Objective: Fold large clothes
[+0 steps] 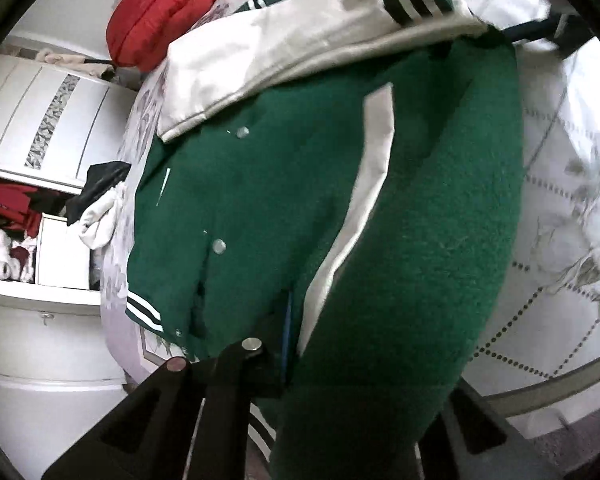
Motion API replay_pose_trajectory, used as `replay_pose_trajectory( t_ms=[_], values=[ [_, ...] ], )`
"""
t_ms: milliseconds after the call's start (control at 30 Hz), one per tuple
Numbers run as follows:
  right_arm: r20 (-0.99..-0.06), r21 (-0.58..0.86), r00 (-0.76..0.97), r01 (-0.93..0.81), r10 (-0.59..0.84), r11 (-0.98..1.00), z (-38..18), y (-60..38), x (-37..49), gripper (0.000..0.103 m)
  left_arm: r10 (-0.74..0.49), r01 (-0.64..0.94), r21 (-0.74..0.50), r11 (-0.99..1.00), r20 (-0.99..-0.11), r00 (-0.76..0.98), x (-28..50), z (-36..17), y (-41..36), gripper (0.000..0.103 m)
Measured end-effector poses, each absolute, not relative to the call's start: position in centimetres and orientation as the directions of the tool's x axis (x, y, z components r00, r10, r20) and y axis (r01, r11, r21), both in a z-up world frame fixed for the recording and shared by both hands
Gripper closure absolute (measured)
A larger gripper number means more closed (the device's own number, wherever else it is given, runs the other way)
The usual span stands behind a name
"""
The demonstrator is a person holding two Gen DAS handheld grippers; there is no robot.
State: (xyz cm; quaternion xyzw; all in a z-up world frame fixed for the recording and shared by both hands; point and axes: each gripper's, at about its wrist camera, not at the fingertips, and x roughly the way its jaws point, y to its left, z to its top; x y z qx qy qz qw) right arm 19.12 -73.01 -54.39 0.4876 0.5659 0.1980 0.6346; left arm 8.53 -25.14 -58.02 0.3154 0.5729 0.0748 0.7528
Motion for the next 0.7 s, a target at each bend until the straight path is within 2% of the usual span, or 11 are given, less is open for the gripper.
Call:
replay_pose_trajectory(
  t_ms=[100, 133, 167, 200, 300, 400, 533, 700],
  values=[
    [-0.499, 0.851, 0.299, 0.348, 0.814, 0.394, -55.6, -71.2, 21.7, 0.008, 0.460, 0.242, 0.543, 0.804, -0.826, 0.326, 9.4, -56.4, -24.9, 0.094],
    [-0.495, 0.853, 0.306, 0.348, 0.813, 0.388, -55.8, -70.1, 22.4, 0.017, 0.456, 0.239, 0.539, 0.808, -0.828, 0.327, 9.7, -56.0, -24.6, 0.095],
    [-0.530, 0.830, 0.287, 0.370, 0.798, 0.418, -56.0, -69.2, 23.0, 0.031, 0.450, 0.237, 0.535, 0.811, -0.829, 0.332, 9.9, -55.5, -24.4, 0.095],
    [-0.543, 0.817, 0.282, 0.395, 0.791, 0.420, -56.3, -68.7, 23.2, 0.069, 0.441, 0.238, 0.527, 0.815, -0.833, 0.334, 10.1, -55.1, -24.1, 0.095],
    [-0.556, 0.802, 0.313, 0.446, 0.770, 0.398, -54.9, -68.4, 22.4, 0.085, 0.396, 0.242, 0.483, 0.842, -0.856, 0.333, 10.1, -53.5, -22.9, 0.095],
    [-0.607, 0.774, 0.322, 0.446, 0.727, 0.449, -50.4, -68.4, 21.2, 0.087, 0.321, 0.262, 0.404, 0.876, -0.896, 0.308, 9.4, -51.6, -21.5, 0.096],
    [-0.696, 0.712, 0.313, 0.410, 0.646, 0.569, -42.6, -66.6, 19.8, 0.088, 0.157, 0.294, 0.227, 0.929, -0.957, 0.245, 7.5, -47.5, -18.4, 0.096],
    [-0.794, 0.607, 0.271, 0.396, 0.544, 0.689, -34.5, -60.8, 21.3, 0.088, 0.037, 0.210, 0.088, 0.974, -0.971, 0.235, 10.1, -43.1, -10.9, 0.095]
  ],
)
